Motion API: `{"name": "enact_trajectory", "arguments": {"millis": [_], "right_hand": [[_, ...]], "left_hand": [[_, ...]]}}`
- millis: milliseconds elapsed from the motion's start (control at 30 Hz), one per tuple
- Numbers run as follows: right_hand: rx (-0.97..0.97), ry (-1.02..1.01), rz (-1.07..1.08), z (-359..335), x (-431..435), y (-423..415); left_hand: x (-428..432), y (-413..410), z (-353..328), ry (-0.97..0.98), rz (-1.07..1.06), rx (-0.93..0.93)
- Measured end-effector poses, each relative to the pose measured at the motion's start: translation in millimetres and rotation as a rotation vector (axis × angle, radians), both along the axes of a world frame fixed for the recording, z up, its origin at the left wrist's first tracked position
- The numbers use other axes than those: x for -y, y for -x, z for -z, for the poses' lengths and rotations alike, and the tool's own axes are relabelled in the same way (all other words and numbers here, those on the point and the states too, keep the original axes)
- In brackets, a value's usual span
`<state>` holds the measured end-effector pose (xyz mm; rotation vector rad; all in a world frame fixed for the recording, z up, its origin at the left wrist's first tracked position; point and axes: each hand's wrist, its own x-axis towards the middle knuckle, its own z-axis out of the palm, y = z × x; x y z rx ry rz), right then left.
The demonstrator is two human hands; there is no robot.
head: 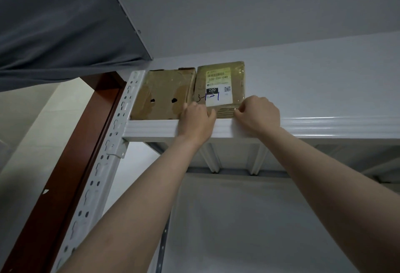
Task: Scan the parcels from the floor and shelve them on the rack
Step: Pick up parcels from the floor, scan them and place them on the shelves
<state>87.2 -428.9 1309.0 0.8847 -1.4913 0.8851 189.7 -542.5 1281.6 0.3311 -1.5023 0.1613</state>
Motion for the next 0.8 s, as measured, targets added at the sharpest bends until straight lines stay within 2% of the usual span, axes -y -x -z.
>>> {"name": "enact_trajectory", "arguments": {"millis": [167, 400, 467, 567, 667, 800], "right_hand": [[0.041, -0.057, 0.091, -0.6, -1.0, -1.3], [0.069, -0.104, 0.034, 0.6, -3.6, -7.6], [0.050, -0.037, -0.049, 6.0, -4.7, -10.1], [-0.078, 0.138, -0.147, 24.6, -16.3, -7.2], [-0.105, 0.313, -0.120, 53.8, -48.1, 11.3], [-0.053, 0.422, -0.004, 110.7, -110.4, 54.4]], "left_hand": [[1.7, 0.9, 0.9, 0.009, 0.025, -0.006], [-6.0, 6.0, 2.6, 0.024, 0.092, -0.008], [-18.3, 13.2, 4.4, 0.101, 0.099, -0.026], [-44.1, 29.8, 11.2, 0.253, 0.115, -0.074], [-75.2, 52.6, 24.5, 0.352, 0.151, -0.065], [-132.2, 97.1, 61.3, 0.474, 0.318, 0.037]]}}
